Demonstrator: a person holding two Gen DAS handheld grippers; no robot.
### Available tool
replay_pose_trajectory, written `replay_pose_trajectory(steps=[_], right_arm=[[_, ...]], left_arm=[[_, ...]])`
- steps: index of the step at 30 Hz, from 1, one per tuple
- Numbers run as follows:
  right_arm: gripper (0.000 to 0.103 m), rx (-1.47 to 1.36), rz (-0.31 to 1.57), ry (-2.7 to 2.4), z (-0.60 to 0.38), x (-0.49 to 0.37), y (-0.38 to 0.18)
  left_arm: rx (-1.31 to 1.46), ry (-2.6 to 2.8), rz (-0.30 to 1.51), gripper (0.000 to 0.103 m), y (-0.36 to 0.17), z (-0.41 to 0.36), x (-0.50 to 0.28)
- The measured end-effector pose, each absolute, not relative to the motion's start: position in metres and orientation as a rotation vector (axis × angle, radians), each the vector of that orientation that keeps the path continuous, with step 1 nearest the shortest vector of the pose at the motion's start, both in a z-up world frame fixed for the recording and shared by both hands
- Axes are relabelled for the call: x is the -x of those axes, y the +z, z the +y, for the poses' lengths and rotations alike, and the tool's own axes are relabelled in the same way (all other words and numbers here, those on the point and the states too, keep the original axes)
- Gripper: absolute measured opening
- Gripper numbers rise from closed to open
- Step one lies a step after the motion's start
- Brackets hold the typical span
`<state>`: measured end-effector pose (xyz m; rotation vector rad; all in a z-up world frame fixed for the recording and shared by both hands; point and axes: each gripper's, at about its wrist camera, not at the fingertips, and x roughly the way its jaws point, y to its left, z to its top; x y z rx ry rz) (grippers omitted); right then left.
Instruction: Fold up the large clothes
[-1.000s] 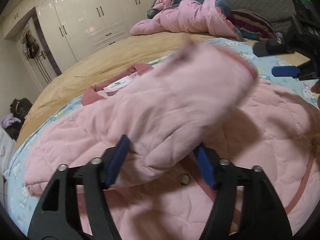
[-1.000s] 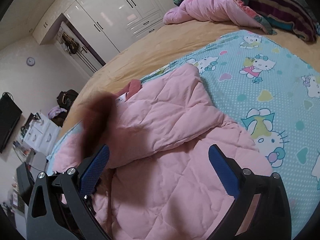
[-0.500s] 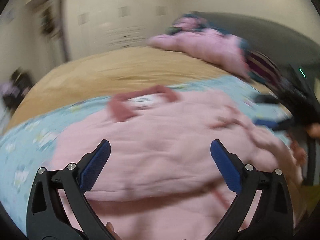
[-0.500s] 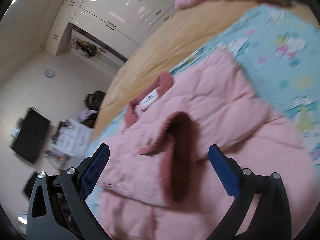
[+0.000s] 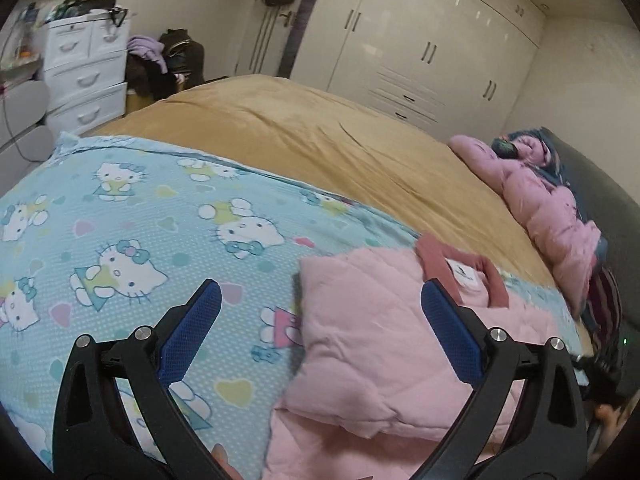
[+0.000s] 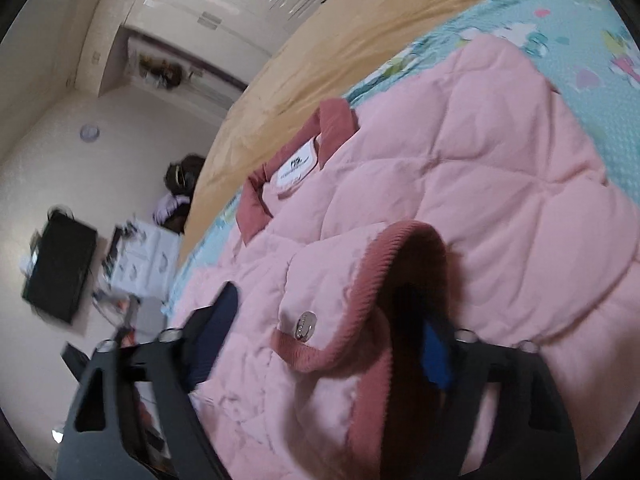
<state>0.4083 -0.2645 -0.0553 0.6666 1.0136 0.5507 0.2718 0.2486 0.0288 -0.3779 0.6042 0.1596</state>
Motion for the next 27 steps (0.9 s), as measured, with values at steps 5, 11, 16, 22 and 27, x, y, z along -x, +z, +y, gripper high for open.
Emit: replay_pose_trajectory(steps=[5,11,16,22,27], right_arm=[[0.022,-0.541,0.969,0.585,-0.256,-0.407,-0.04],[0.015,-0.212,0.76,0.609,-0.23,-0.395,0.04],[0.015,-0.057,0.6,0.602,-0.221,-0.395,0.102],[0.014,0.062,0.584,0.526,-0.218,-0.413,0.101],[0.014,0.023,0.633,0.489,-0.228,-0.424,0.069]], left_arm=[[0.419,0.162,0.613,0.094,0.023,0.256,-0.279],[0.455,0.11,0.628,0.094,0.016,0.249,-0.286],[0.439,0.089,0.639,0.094,0.013,0.235,-0.292],[0.364,0.033,0.685,0.094,0.002,0.2,-0.304],[0.319,-0.024,0.729,0.073,-0.013,0.173,-0.312]])
